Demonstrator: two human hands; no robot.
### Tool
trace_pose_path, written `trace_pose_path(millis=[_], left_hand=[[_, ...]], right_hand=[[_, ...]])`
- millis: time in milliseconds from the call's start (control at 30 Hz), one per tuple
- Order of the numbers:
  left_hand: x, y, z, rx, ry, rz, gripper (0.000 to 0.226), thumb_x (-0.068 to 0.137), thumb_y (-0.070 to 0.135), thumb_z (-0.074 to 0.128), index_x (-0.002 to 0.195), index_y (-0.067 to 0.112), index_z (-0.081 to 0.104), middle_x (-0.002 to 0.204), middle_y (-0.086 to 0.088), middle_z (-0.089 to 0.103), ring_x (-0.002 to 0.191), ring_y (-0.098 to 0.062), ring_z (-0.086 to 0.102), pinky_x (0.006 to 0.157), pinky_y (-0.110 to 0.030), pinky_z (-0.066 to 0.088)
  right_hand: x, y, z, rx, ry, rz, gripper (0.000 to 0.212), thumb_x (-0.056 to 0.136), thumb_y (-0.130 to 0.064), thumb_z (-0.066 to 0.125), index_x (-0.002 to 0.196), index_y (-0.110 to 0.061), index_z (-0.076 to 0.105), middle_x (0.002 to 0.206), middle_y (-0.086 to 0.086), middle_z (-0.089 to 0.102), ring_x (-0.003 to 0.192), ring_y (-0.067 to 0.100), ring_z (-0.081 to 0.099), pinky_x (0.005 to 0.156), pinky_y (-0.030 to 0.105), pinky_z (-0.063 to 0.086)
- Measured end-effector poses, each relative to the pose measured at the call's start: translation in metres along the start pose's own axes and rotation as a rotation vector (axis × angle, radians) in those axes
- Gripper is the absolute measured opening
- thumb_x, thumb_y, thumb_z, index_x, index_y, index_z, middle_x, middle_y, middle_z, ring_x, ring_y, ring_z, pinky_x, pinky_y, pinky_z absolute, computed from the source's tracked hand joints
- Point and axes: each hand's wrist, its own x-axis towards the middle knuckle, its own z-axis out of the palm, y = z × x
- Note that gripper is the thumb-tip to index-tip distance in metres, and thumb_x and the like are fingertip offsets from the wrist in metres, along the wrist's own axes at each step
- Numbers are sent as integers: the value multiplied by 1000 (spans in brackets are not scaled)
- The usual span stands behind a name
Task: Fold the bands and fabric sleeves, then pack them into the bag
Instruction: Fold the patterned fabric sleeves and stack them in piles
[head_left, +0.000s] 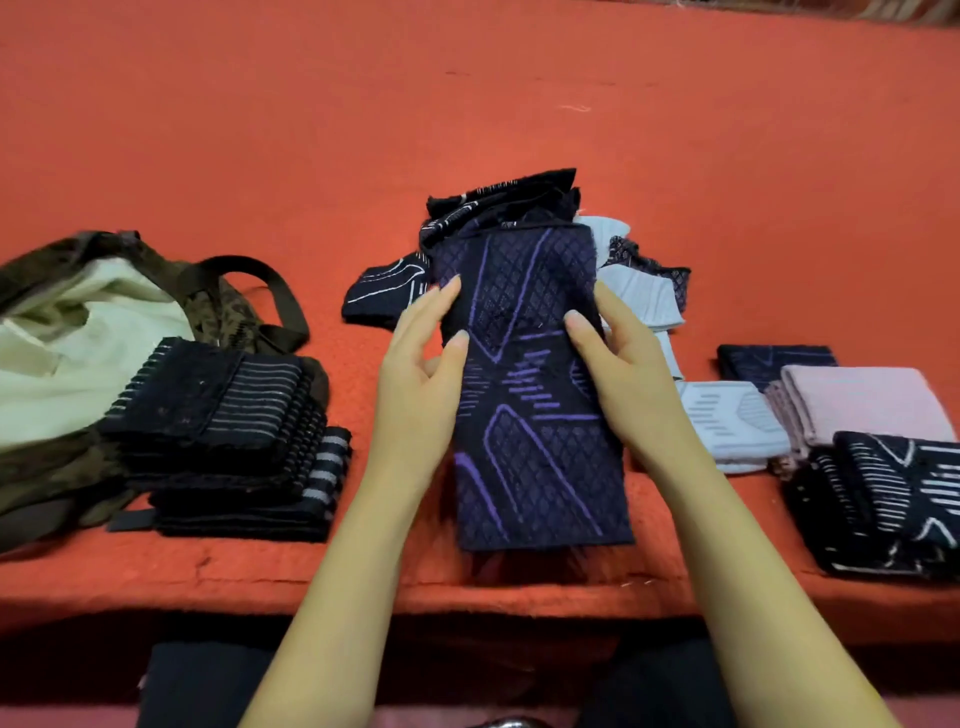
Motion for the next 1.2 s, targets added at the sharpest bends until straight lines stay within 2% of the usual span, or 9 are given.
trace_pose_path(millis=[67,167,267,400,533,700,867,1000,1200], left_hand=[[14,-6,4,113,11,-26,43,92,-2,52,132,14,51,138,-3,48,128,-8,43,92,-1,33],[27,-34,11,423,-124,-209,50,94,16,56,141,14,42,148,-12,35,136,-22,35,110,-21,24],[13,-55,11,555,-222,-359,55,92,27,57,143,19,38,149,-16,23,131,-32,38,112,-34,25],[-20,-58,6,728,-210,-70,31,86,17,65,117,17,61,130,-9,42,113,-28,42,100,-31,29],[-37,-63,-5,695,-365,110,13,84,23,62,96,20,66,100,3,55,92,-19,49,87,-37,42],[-50,-61,-18,559,-484,109,36,69,62,58,93,36,66,106,20,53,102,-1,41,93,-12,27],[-52,-61,-18,631,-494,160,34,72,62,55,90,36,67,107,21,55,103,-3,41,89,-16,27],[-58,-61,-12,761,-412,442,29,91,40,49,89,18,67,93,6,64,88,-13,54,83,-27,37],[-49,-47,-19,681,-456,282,31,95,37,39,93,13,57,90,2,60,88,-16,53,81,-30,41]], right_hand=[[8,4,3,-13,17,-3,49,95,-28,47,143,-22,39,142,-6,48,131,13,44,110,44,34],[9,25,8,-173,112,198,67,90,-37,55,147,-31,23,137,0,49,119,18,55,104,45,42],[-14,52,15,-378,56,275,70,88,-21,62,147,-19,26,141,11,36,122,23,49,107,43,37],[-41,65,23,-570,10,93,38,87,-6,61,124,-8,57,132,16,41,126,28,42,110,23,23],[-56,67,21,-615,-21,-19,23,85,-11,57,106,-11,66,125,11,49,118,22,45,104,17,23],[-69,64,15,-565,-20,-40,19,83,-13,56,97,-14,69,113,4,54,108,14,49,97,15,31],[-70,61,15,-521,-9,-35,13,82,-15,60,92,-15,69,107,-1,55,104,11,49,92,11,32],[-73,53,18,-511,-15,-63,23,84,-36,54,78,-15,61,96,-5,54,95,13,51,86,14,35],[-74,49,18,-565,-159,-110,35,85,-48,51,99,-18,62,105,-7,63,101,9,58,92,30,45]])
